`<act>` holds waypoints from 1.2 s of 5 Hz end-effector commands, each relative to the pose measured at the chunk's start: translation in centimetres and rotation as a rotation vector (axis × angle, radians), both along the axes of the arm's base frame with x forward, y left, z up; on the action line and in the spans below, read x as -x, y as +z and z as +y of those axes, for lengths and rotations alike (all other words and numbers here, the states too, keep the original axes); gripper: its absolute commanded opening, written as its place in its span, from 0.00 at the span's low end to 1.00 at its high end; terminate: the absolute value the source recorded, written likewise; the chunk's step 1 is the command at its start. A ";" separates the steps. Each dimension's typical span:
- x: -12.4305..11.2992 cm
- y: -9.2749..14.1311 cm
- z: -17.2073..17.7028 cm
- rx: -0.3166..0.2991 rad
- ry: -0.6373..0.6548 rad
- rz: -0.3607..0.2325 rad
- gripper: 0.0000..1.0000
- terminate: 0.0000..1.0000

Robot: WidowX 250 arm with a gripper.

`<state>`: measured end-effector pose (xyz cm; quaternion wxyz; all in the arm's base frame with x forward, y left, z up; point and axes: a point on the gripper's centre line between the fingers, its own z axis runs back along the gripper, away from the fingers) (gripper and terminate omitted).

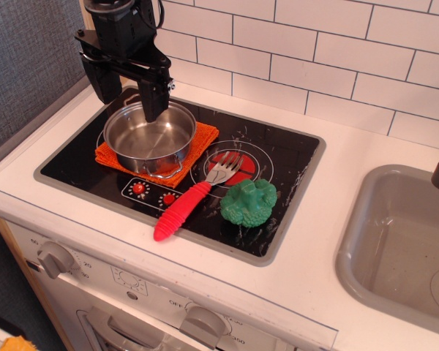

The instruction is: Place the broccoli on the front left edge of the stove

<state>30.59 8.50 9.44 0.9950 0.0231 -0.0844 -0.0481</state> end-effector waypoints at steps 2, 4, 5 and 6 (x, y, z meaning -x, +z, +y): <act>-0.3 -0.1 -2.1 0.011 -0.079 -0.016 1.00 0.00; 0.1 1.3 -10.3 -0.030 -0.357 -0.085 1.00 0.00; 1.0 1.6 -14.1 -0.056 -0.450 -0.104 1.00 0.00; 1.7 0.9 -14.6 -0.044 -0.434 -0.063 1.00 0.00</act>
